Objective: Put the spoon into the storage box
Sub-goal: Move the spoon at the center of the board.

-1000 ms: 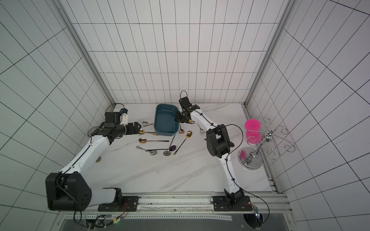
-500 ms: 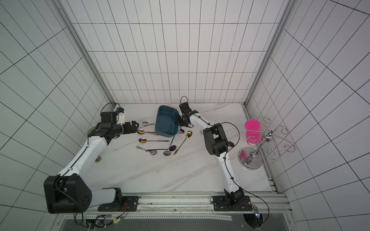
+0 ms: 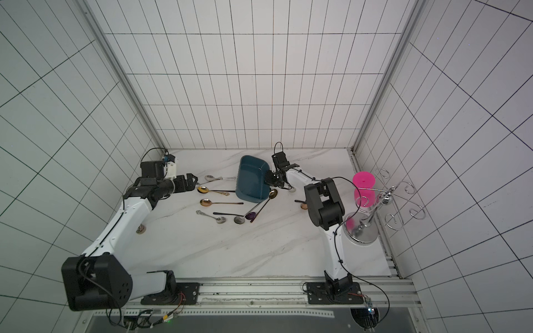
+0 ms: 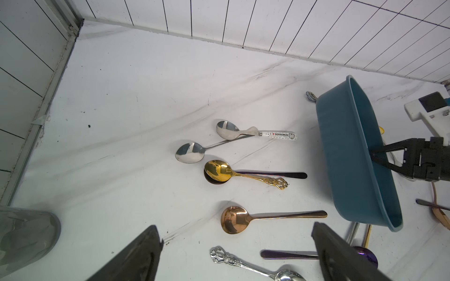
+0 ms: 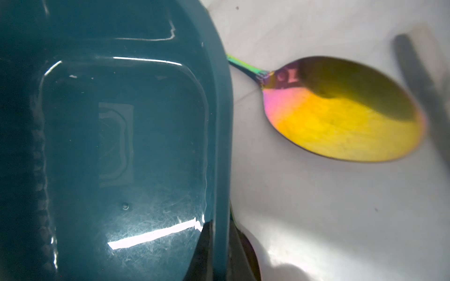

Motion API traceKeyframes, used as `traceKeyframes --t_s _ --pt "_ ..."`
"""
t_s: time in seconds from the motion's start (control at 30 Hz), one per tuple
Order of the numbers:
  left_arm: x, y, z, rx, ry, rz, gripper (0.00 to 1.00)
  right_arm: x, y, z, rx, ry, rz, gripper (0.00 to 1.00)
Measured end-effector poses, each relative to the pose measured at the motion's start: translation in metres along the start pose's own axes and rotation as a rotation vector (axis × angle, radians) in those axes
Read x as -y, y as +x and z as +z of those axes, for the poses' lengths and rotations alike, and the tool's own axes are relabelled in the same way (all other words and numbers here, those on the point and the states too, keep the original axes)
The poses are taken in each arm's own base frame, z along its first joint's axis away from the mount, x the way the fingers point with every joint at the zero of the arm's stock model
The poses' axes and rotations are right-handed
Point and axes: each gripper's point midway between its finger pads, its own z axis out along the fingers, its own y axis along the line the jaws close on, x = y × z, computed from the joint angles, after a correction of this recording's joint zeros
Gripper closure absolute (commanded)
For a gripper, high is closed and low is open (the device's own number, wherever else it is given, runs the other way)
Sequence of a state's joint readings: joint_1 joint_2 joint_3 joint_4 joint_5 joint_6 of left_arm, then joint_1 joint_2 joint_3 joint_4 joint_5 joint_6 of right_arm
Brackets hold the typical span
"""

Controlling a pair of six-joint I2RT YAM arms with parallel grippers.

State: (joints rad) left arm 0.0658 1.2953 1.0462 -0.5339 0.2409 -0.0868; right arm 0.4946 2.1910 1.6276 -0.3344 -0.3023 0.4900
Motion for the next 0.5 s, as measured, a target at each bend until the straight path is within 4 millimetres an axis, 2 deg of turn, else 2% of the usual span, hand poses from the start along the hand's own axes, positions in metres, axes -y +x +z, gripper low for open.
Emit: traceKeyframes --t_s 0.13,0.33,0.43,0.5 --pt "0.000 0.000 0.000 0.000 0.000 0.000 0.02 0.022 0.006 -0.017 0.006 0.047 -0.007 1.00" --pt "0.001 0.000 0.000 0.002 0.004 0.001 0.02 0.073 0.005 -0.049 0.018 0.109 0.064 1.00" --pt "0.001 -0.001 0.000 0.005 0.008 0.001 0.02 0.086 0.003 -0.060 0.009 0.125 0.082 1.00" --pt "0.001 -0.001 0.000 0.005 0.008 0.001 0.02 0.084 0.003 -0.067 -0.020 0.118 0.083 1.00"
